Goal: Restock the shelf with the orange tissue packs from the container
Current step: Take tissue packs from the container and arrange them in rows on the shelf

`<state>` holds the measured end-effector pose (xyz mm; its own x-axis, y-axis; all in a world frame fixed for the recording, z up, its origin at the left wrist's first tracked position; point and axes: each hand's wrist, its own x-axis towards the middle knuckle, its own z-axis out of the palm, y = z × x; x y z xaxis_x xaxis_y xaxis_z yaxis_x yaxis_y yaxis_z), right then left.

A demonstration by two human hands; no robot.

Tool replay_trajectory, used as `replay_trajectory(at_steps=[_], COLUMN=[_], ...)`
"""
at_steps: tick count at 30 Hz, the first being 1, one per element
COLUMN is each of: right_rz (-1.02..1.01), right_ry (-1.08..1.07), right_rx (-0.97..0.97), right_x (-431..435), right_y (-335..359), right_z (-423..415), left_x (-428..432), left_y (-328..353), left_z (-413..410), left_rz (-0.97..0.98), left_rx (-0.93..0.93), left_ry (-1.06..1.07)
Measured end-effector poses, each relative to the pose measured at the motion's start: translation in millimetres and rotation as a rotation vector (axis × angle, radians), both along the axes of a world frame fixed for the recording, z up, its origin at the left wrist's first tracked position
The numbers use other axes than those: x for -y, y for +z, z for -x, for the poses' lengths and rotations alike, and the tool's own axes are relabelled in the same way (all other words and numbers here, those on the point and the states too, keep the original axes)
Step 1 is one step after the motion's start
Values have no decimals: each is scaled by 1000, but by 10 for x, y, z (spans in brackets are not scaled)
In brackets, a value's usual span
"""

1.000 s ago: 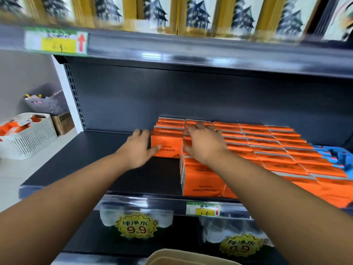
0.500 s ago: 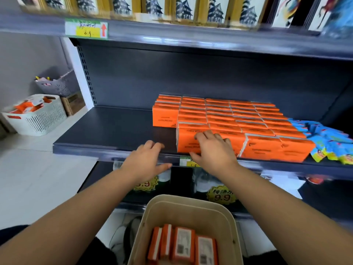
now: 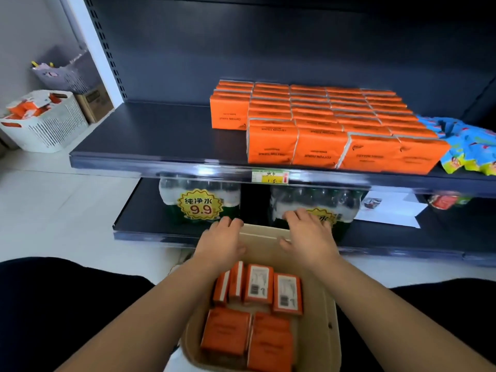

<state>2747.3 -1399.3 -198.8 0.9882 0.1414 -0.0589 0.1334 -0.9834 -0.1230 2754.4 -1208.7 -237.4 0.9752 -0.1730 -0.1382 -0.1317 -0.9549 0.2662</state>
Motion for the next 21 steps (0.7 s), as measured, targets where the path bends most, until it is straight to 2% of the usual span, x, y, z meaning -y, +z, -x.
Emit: replay_trajectory(at_steps=[9,15,21], right_rz=[66,124,147], right_ry=[45,37,57], right_rx=[-307,-471,-731], right_x=[-64,-26,21], right_y=[-1132,-1744,-2122], right_z=[263,388,535], left_x=[71,170,173], left_y=[-902,-1424,-1903], left_z=[253,436,682], left_rz=[-87,-170,-252], left_rx=[-248,-404,-523], left_ry=[108,25,-99])
